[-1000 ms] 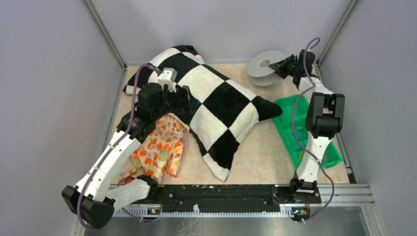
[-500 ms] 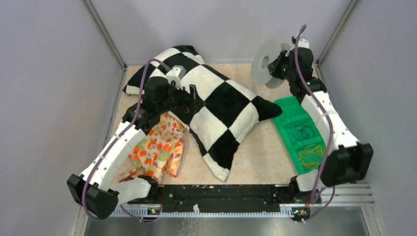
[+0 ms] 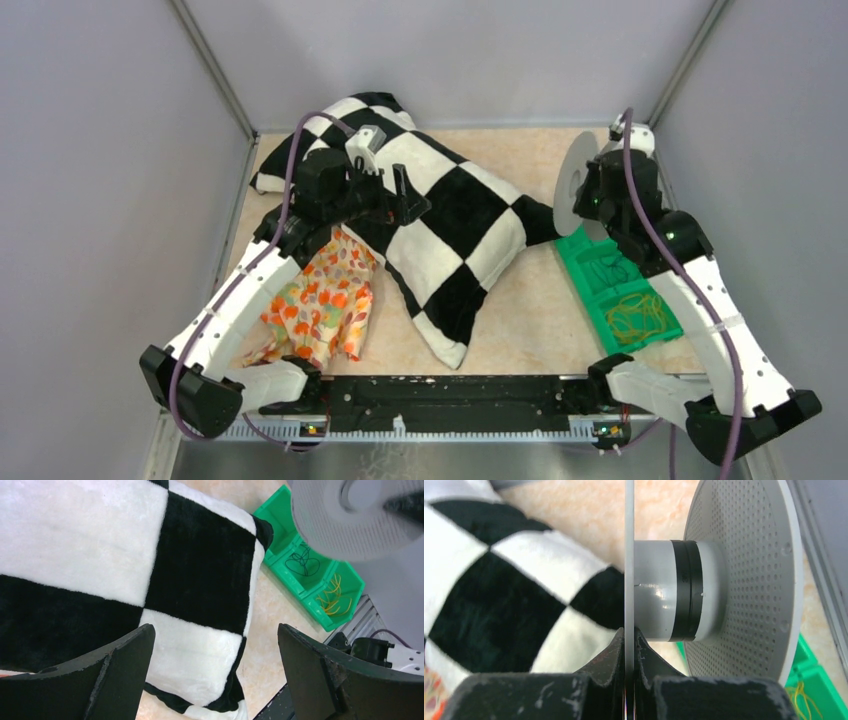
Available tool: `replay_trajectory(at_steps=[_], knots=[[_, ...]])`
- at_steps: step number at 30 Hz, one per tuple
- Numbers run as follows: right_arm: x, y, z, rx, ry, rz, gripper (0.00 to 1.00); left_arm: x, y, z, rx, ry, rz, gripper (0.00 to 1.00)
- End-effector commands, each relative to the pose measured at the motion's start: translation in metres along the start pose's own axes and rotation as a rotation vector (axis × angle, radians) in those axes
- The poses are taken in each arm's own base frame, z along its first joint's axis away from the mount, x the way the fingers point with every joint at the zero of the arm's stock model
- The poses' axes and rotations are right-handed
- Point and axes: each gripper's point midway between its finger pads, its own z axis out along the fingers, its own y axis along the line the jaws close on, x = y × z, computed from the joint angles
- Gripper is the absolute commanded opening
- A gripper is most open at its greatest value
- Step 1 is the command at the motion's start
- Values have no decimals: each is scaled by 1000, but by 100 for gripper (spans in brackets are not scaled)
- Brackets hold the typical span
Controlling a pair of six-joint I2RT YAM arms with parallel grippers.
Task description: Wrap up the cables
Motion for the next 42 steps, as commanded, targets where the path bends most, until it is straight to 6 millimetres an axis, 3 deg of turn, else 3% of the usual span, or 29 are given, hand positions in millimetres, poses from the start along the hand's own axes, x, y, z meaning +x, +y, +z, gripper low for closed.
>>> replay_trajectory(at_steps=[1, 6, 14, 20, 24, 30, 39, 42], knots=[[20, -6, -42, 119, 42, 29, 0, -48, -16, -8, 16, -160, -17, 99], [56, -10, -40, 269, 84, 76, 0, -47, -13, -15, -17, -168, -55, 99], [101, 30, -21, 191, 162, 145, 0, -21, -18, -35, -3, -93, -52, 99], [141, 48, -8, 161, 219, 163, 0, -28, -52, -55, 133, -110, -72, 99], [161, 53, 4, 191, 253, 202, 0, -17, -43, -61, 85, -97, -59, 99], [166, 63, 14, 208, 248, 288, 0, -5, -40, -62, 85, -82, -51, 99], [173, 91, 39, 251, 350, 415, 0, -7, -35, -61, 64, -67, 24, 99], [160, 112, 46, 195, 358, 381, 17, -8, -32, -62, 47, -57, 59, 99]])
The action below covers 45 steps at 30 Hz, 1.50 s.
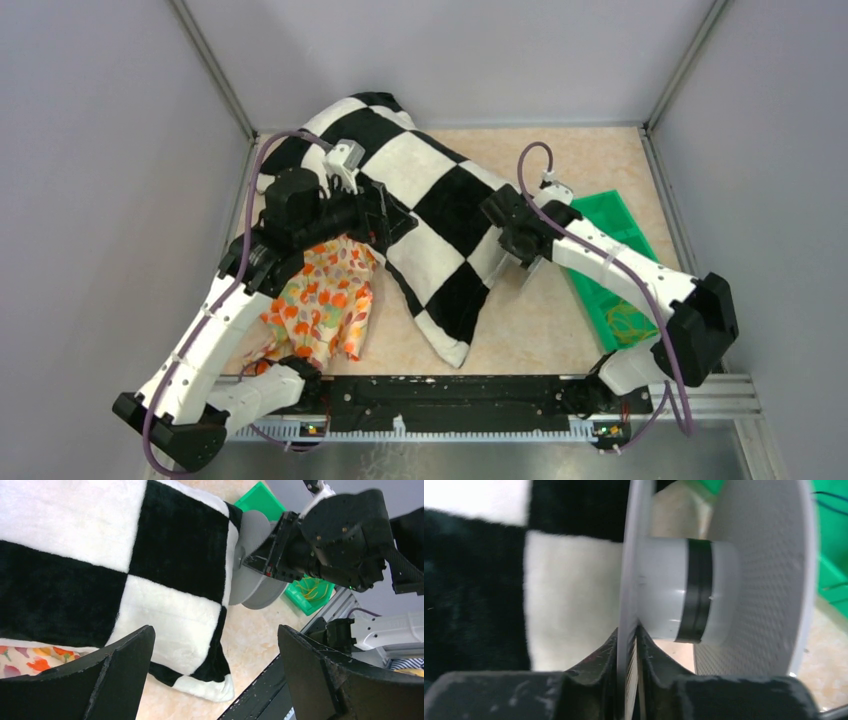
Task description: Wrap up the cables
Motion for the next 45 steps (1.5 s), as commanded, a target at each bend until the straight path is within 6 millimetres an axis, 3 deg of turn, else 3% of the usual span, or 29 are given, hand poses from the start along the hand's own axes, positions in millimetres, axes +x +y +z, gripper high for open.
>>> replay_trajectory(at_steps=[1, 2, 4, 6, 11, 17, 28, 33, 39, 42, 45], knots=[[-5, 56, -8, -130, 59, 54, 34, -9, -3, -3, 1, 0, 79, 99], [-9, 62, -10, -153, 51, 47, 52, -6, -3, -1, 11, 15, 83, 99], [-16, 70, -14, -187, 38, 45, 73, 9, -7, 6, 65, 83, 82, 99], [-22, 74, -17, -222, 38, 49, 78, 26, -5, 13, 83, 143, 67, 99], [-23, 73, -22, -311, 79, 74, 80, 44, -11, 24, 114, 151, 48, 99], [-30, 74, -42, -411, 76, 79, 80, 45, -13, 31, 109, 149, 56, 99], [-36, 49, -66, -437, 64, 82, 81, 42, -18, 45, 109, 147, 101, 99], [-66, 38, -89, -473, -52, 20, 81, 44, -25, 50, 121, 155, 111, 99], [-134, -6, -106, -330, -322, -51, 82, 45, -56, 69, 152, 185, 195, 99], [-160, -43, -95, -194, -348, -26, 83, 35, -72, 91, 128, 177, 252, 99], [-170, -75, -79, -131, -324, 56, 84, 32, -80, 121, 98, 167, 264, 99]])
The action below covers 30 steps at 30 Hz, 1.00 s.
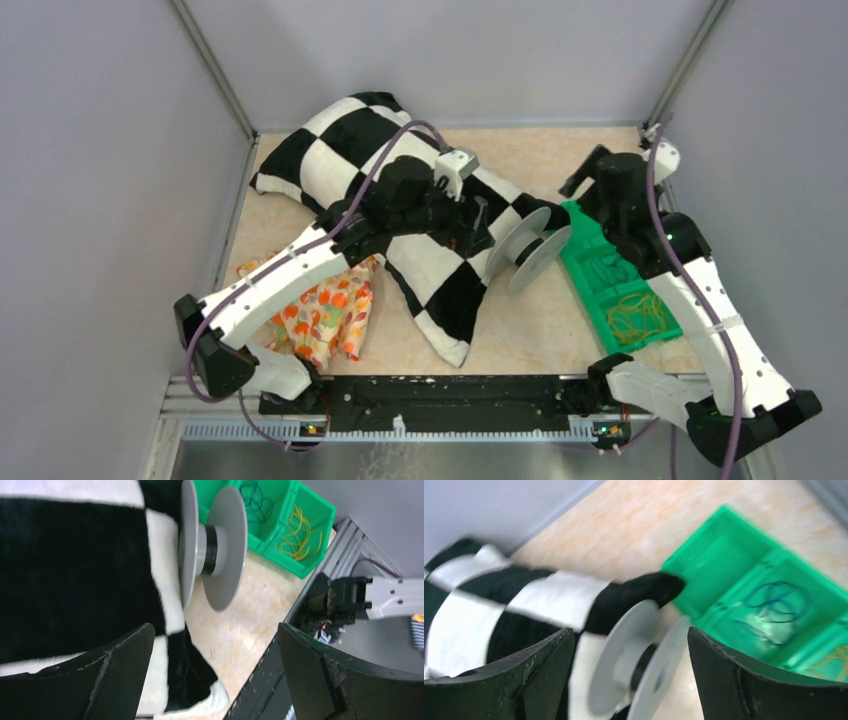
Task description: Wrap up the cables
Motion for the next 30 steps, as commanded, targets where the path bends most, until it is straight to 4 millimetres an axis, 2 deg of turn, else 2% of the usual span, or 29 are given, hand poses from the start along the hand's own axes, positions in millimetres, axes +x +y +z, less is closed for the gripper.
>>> replay_trajectory(at_steps=[1, 5, 7, 11, 14, 23, 28, 30], knots=[[-22, -60, 4, 156, -29, 23, 84, -32, -1, 34, -80, -74, 56, 99], [-19, -102, 11, 285, 10, 84, 87, -36, -11, 67, -100, -73, 87, 94], [-17, -115, 12, 314, 28, 111, 88, -39, -12, 80, -125, -91, 97, 89], [-11, -115, 14, 288, 36, 123, 88, -44, -5, 105, -181, -117, 113, 76], [-9, -115, 14, 289, 38, 139, 88, -50, 0, 118, -207, -129, 145, 72], [-16, -120, 12, 309, 4, 117, 88, -24, 6, 163, -169, -58, 210, 61], [-9, -120, 15, 305, 25, 125, 88, -23, 0, 175, -126, -41, 227, 52], [-7, -121, 16, 306, 28, 126, 88, -17, 2, 180, -127, -27, 229, 52]])
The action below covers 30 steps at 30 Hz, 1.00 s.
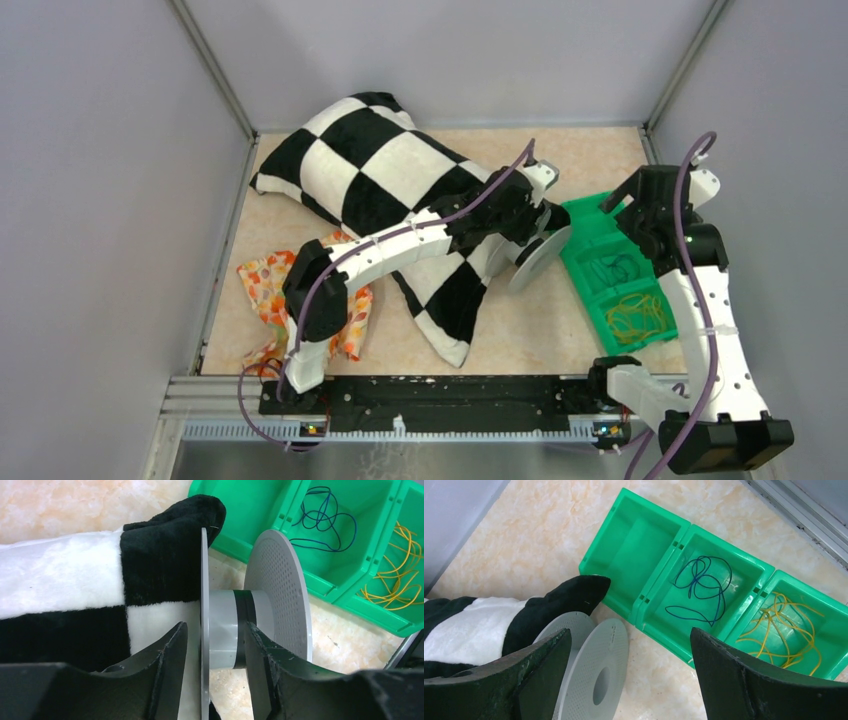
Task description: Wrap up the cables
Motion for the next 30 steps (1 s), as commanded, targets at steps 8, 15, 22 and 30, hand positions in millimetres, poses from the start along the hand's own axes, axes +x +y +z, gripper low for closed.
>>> replay_trajectory(at_steps=[8, 15, 22, 30], knots=[[-12, 10, -8, -48, -23, 16, 88, -16, -12, 11, 62, -70, 27, 33], [1, -16, 21, -5, 80, 17, 91, -36, -25, -14, 132, -114, 26, 0], [36, -58, 53, 89, 219, 40, 89, -42, -1, -41, 10, -165, 19, 0], [58, -49, 66, -7, 273, -2, 60, 13, 55, -24, -278, -8, 33, 0]])
